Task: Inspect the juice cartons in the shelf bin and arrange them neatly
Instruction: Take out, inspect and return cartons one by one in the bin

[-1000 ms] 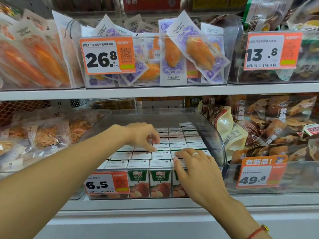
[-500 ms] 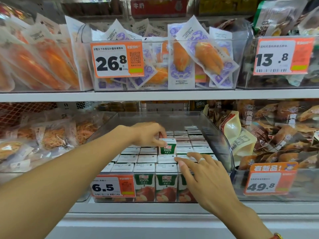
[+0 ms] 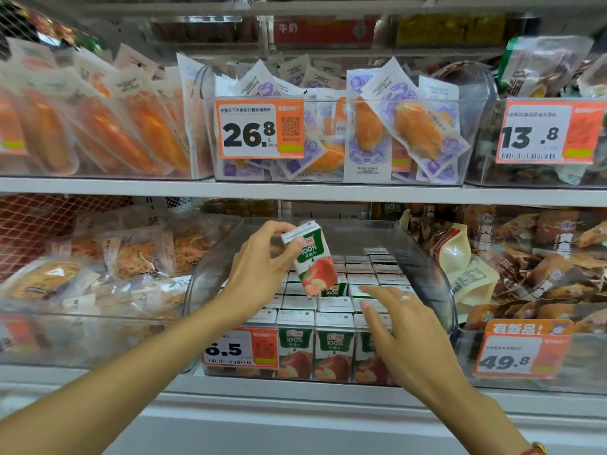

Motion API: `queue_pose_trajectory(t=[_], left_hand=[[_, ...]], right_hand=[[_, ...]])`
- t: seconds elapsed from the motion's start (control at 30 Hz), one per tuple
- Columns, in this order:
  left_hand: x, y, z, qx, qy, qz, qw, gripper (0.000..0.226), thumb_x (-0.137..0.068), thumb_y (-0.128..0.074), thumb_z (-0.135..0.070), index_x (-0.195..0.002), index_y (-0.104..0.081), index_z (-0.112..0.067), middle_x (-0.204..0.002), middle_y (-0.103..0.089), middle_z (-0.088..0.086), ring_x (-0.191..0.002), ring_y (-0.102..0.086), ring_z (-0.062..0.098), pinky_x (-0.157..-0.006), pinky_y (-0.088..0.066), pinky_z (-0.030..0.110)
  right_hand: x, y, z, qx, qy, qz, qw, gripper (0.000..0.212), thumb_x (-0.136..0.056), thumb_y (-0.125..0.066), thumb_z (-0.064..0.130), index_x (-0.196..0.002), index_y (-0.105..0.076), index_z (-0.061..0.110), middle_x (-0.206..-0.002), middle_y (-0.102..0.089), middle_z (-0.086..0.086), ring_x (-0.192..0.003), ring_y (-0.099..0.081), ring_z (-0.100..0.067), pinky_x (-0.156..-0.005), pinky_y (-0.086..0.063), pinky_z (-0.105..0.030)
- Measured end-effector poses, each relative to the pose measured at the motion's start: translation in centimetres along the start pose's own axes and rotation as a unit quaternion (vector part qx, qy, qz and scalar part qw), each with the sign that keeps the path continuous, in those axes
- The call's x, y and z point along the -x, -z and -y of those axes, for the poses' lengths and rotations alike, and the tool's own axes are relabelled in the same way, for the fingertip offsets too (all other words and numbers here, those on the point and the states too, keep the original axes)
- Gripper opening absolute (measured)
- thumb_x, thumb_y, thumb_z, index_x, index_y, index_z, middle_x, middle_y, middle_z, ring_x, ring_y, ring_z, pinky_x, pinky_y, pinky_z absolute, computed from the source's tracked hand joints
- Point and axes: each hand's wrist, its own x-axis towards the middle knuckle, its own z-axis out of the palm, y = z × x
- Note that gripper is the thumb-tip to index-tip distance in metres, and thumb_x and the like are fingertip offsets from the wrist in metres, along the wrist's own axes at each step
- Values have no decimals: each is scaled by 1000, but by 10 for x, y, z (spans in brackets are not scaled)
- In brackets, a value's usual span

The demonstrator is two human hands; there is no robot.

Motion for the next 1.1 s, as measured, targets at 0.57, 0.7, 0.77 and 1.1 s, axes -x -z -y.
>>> queue_pose_trajectory(t=[0.57,0.7,0.77,1.1], left_hand=[[133,31,-1,307,219,23,926,43,-73,-67,-45,-110,-67,-22,-95,-77,-6,-88,-73,7,-65,-54,13],[137,24,8,285,236,58,927,42,-77,-71,-39,-115,-69,-22,-106,-75,-5,-96,-72,8,-77,-57,21],[138,21,11,282,247,65,925,33,-84,-70,-31,-115,-68,-21,-107,-74,-1,-94,-72,9,-73,-57,20],[135,22,17,265,254,34,930,20,-96,-59,-24,-112,-69,-20,-96,-77,-5,-86,-73,7,-67,-56,16]], right_hand=[[40,-12,75,-428,-52,181,884,44,-77,-51,59,-99,-70,27,-92,-74,12,-89,-69,-2,-83,-54,-24],[38,-17,73,-431,-85,167,883,41,-83,-50,55,-98,-71,24,-90,-75,7,-86,-71,-7,-74,-55,-21],[37,-19,72,-443,-103,173,874,35,-88,-51,50,-99,-71,23,-89,-76,8,-82,-71,-5,-67,-54,-16],[39,-12,61,-451,-85,332,824,39,-92,-64,13,-127,-59,28,-115,-72,0,-111,-66,-15,-100,-49,-30]])
